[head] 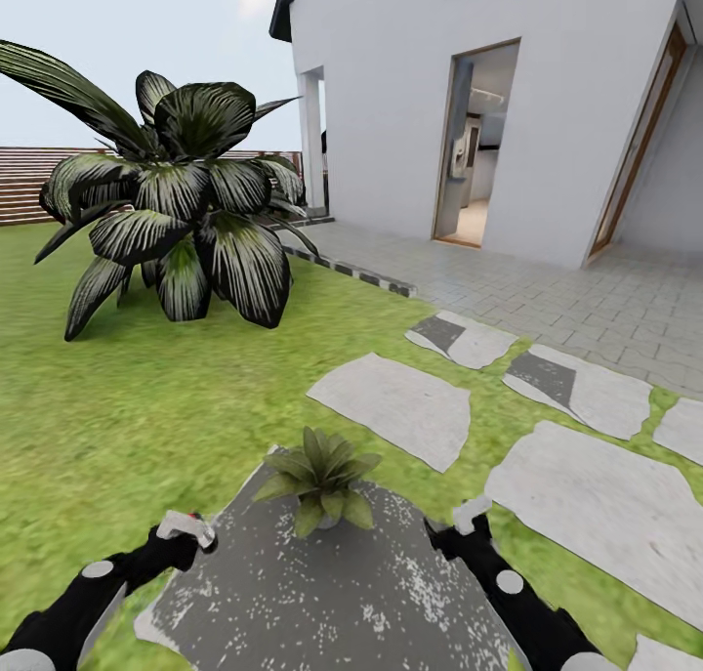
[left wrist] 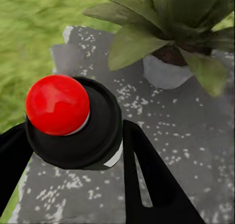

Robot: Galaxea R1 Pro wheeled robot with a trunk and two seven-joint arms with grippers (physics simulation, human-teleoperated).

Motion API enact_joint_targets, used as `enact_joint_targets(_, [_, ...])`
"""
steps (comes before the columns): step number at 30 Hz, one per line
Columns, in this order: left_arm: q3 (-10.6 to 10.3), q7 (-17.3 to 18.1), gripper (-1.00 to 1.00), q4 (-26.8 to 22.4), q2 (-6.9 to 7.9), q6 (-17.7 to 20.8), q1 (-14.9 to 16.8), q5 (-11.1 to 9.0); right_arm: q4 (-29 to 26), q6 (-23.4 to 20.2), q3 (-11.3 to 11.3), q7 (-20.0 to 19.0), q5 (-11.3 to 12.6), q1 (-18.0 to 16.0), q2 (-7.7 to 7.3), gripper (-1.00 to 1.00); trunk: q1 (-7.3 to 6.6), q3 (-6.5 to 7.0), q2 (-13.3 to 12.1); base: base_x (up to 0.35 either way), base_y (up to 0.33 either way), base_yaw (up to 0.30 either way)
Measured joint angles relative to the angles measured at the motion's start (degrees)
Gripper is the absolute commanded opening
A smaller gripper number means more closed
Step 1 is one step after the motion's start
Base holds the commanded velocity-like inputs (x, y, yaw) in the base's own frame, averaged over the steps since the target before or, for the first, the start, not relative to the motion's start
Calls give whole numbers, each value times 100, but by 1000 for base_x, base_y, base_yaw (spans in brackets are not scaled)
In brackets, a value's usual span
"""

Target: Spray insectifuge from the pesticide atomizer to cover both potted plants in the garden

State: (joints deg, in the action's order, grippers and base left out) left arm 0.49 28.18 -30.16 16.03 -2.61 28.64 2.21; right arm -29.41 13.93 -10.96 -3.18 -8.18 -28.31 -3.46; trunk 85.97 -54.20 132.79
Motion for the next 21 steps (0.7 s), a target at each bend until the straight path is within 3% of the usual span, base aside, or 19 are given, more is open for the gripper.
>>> enact_joint_targets(1, [4, 490, -100, -1, 116, 19, 14, 211, -188, -23, -346, -527, -104, -1, -1, 100, 0, 0, 0, 0, 0, 0])
enact_joint_targets(2, [4, 800, -100, 1, 153, 24, 23, 511, -323, -56, -477, -1047, -140, 2, -1, 100, 0, 0, 0, 0, 0, 0])
enact_joint_targets(3, [6, 1083, -100, -1, 171, 30, 28, 881, -400, -132, -550, -1484, -171, 1, 3, 100, 0, 0, 0, 0, 0, 0])
enact_joint_targets(5, [15, 1479, -100, -9, 181, 34, 31, 1393, -451, -330, -601, -1941, -232, -2, 8, 100, 0, 0, 0, 0, 0, 0])
enact_joint_targets(6, [20, 1871, -100, -17, 180, 36, 35, 1858, -488, -565, -630, -2363, -342, -8, 25, 100, 0, -1, -1, 0, 0, 0])
enact_joint_targets(7, [24, 2039, -100, -31, 177, 40, 39, 2047, -500, -654, -638, -2607, -412, -15, 36, 100, 0, 0, 0, 0, 0, 0])
enact_joint_targets(11, [16, 2498, -100, -179, 138, 57, 69, 2588, -509, -797, -651, -3369, -705, -41, 239, 100, 0, 0, 0, 0, 0, 0])
enact_joint_targets(13, [14, 2794, -100, -334, 104, 90, 82, 2897, -510, -814, -670, -3507, -958, -46, 407, 100, 0, 0, 0, 0, 0, 0])
enact_joint_targets(16, [16, 3130, -100, -630, 67, 243, 86, 3245, -512, -826, -669, -3561, -1323, -48, 545, 100, 0, 0, 0, 0, 0, 0])
enact_joint_targets(21, [-46, 3339, -100, -856, 27, 380, 87, 3461, -511, -839, -667, -3578, -1545, -49, 614, 100, 0, 0, 0, 0, 0, 0])
